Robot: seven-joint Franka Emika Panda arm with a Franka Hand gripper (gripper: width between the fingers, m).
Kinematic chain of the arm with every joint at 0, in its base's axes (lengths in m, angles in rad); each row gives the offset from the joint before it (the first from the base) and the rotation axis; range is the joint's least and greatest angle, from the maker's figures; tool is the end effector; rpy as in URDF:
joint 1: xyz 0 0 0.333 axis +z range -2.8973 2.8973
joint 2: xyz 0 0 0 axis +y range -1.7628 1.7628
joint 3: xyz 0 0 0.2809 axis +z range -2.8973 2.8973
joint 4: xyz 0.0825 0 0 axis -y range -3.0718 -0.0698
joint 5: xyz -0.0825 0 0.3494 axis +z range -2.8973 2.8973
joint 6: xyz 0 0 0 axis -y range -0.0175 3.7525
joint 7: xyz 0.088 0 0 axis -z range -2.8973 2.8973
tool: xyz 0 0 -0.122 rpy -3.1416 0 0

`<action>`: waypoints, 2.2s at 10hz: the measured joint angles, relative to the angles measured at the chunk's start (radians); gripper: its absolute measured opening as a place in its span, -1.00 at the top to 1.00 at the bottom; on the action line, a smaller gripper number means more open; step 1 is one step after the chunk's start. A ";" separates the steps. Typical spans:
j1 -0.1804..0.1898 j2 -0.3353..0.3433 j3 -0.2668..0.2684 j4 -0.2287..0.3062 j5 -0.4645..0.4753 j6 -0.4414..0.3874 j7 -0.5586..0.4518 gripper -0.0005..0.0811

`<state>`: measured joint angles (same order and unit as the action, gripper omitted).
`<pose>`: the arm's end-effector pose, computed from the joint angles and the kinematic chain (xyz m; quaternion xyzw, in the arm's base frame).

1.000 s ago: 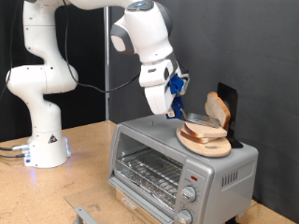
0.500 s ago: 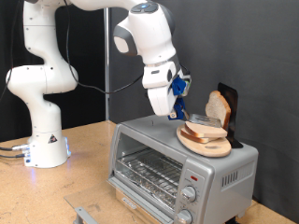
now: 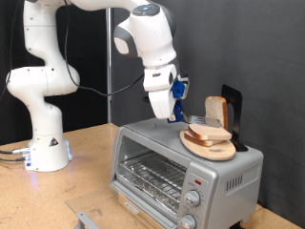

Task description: Make a piece of toast with the oven

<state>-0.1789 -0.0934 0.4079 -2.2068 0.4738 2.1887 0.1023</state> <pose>0.4796 0.1361 0.3955 -0.9811 0.0676 -0.0056 0.1812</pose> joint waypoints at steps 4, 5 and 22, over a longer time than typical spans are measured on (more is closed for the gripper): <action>-0.001 -0.047 -0.005 -0.052 0.010 0.000 -0.010 0.03; -0.001 -0.059 -0.007 -0.064 0.015 0.000 -0.015 0.03; -0.002 -0.268 -0.059 -0.292 0.058 -0.040 -0.195 0.03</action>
<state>-0.1812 -0.3609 0.3490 -2.4988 0.5316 2.1492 -0.0923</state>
